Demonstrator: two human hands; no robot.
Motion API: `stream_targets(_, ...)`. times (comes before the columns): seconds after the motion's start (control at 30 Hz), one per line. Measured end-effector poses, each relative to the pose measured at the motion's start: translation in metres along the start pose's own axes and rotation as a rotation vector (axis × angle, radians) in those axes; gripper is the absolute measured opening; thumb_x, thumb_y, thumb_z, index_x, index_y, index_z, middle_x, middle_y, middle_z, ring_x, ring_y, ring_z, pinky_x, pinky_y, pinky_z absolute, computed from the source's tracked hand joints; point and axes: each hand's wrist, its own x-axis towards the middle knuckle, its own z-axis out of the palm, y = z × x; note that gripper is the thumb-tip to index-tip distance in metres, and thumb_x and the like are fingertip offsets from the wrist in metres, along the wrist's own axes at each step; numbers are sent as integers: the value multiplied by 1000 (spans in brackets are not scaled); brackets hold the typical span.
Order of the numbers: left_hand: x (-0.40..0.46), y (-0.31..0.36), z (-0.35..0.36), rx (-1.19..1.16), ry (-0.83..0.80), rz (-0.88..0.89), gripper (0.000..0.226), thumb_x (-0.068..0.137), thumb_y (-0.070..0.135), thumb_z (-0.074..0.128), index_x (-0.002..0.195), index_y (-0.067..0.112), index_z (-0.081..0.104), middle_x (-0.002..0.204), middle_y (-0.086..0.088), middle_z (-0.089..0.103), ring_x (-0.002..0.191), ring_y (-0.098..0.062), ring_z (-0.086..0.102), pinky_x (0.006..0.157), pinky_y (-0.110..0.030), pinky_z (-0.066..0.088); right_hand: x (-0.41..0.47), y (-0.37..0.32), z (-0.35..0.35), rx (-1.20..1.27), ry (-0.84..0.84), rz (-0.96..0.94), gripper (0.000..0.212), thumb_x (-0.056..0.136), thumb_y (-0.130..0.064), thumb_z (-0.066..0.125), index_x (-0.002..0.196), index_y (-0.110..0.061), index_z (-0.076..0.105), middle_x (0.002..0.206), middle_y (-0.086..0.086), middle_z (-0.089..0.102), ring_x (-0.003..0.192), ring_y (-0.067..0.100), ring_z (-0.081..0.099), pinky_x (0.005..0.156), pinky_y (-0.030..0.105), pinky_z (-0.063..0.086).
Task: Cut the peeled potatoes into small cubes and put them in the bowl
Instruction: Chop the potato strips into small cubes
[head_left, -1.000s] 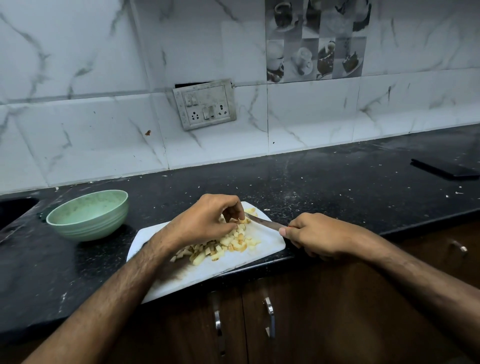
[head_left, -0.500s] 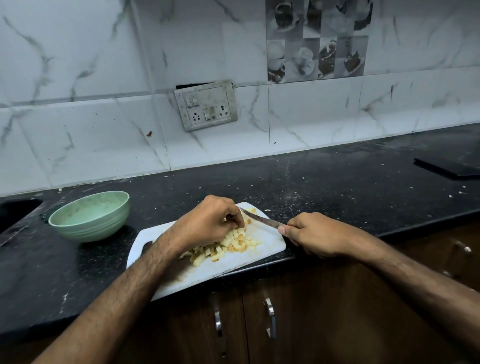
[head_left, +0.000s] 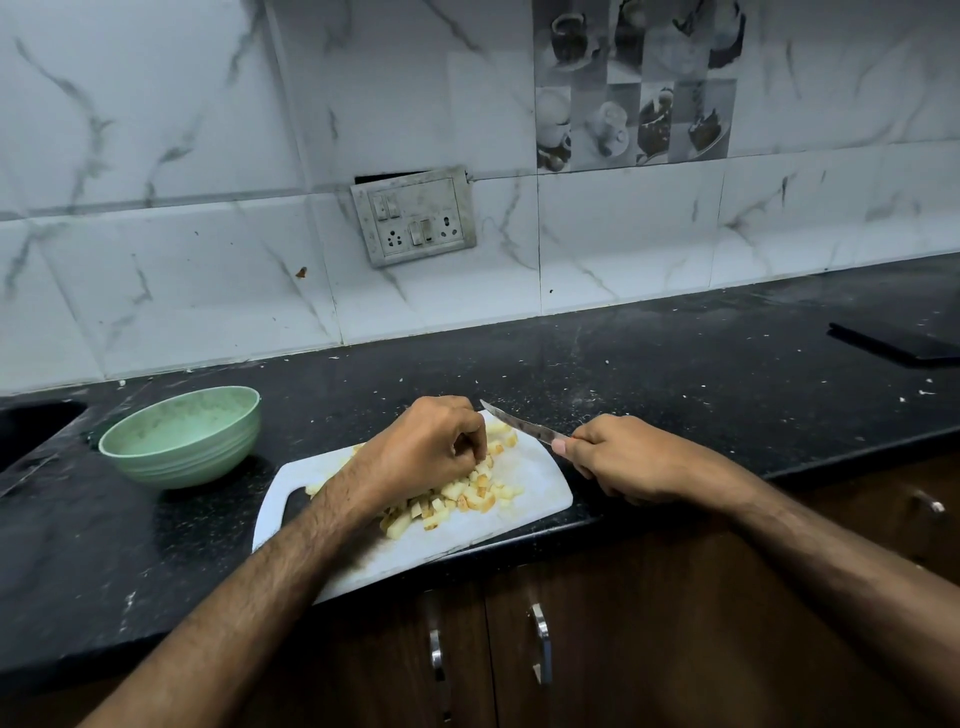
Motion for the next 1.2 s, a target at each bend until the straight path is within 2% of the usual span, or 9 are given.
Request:
stream_targets(0.17, 1, -6, -7, -80, 10, -38, 22, 88, 14, 77, 110, 19, 74, 87, 14, 75, 84, 4, 69, 76, -12, 50, 8, -1, -2, 5, 9, 7, 45, 102, -47, 42, 73, -14, 53, 56, 1, 58, 40, 14, 49, 46, 23, 41)
stream_targets(0.33, -2, -7, -16, -107, 15, -88, 24, 91, 50, 68, 98, 30, 79, 82, 21, 74, 77, -1, 70, 69, -30, 54, 6, -2, -6, -1, -1, 4, 45, 102, -46, 41, 73, -14, 54, 59, 2, 59, 42, 15, 50, 47, 24, 41)
stream_targets(0.47, 1, -10, -20, -136, -4, -33, 8, 86, 22, 81, 94, 23, 79, 87, 14, 71, 83, -3, 67, 71, -17, 50, 1, -1, -8, -55, -23, 1, 47, 102, -48, 42, 73, -14, 57, 60, 2, 59, 48, 16, 52, 52, 27, 44)
stream_targets(0.53, 2, -12, -21, -125, -35, -7, 16, 83, 13, 83, 93, 26, 80, 88, 14, 68, 84, -4, 67, 72, -15, 49, 0, 0, -10, -64, -24, -2, 47, 102, -49, 42, 73, -14, 58, 60, 1, 59, 48, 16, 52, 52, 27, 44)
stream_targets(0.67, 4, -17, -18, 89, -43, -1, 23, 90, 15, 72, 97, 37, 78, 94, 21, 68, 88, 4, 65, 87, -34, 49, 0, -1, -12, -88, -19, 0, 47, 102, -47, 43, 73, -15, 59, 59, 0, 60, 47, 14, 54, 54, 27, 45)
stream_targets(0.8, 16, -20, -14, 125, 47, -116, 24, 91, 13, 59, 101, 29, 75, 99, 17, 71, 92, 2, 65, 92, -39, 52, 1, -1, -16, -156, 27, 32, 45, 102, -46, 43, 77, -14, 63, 63, 0, 61, 54, 16, 56, 65, 33, 49)
stream_targets(1.0, 41, -32, 4, 141, -153, -282, 17, 89, 27, 71, 105, 29, 71, 95, 16, 69, 92, -4, 64, 98, -42, 50, 6, 1, -14, -394, 28, 97, 31, 102, -44, 38, 86, -21, 51, 94, 4, 59, 84, 25, 59, 75, 38, 47)
stream_targets(1.1, 43, -32, 9, 163, -143, -292, 14, 87, 27, 73, 101, 29, 71, 91, 16, 66, 90, -5, 62, 91, -36, 51, 0, -1, -9, -476, 52, 103, 29, 102, -44, 36, 94, -21, 51, 108, 6, 62, 90, 27, 58, 80, 41, 48)
stream_targets(1.2, 42, -32, 9, 152, -126, -296, 13, 87, 26, 73, 99, 28, 72, 85, 17, 63, 85, -5, 62, 76, -26, 51, -9, -7, -8, -523, 63, 79, 32, 102, -44, 35, 103, -20, 57, 114, 6, 63, 100, 30, 62, 81, 41, 47)
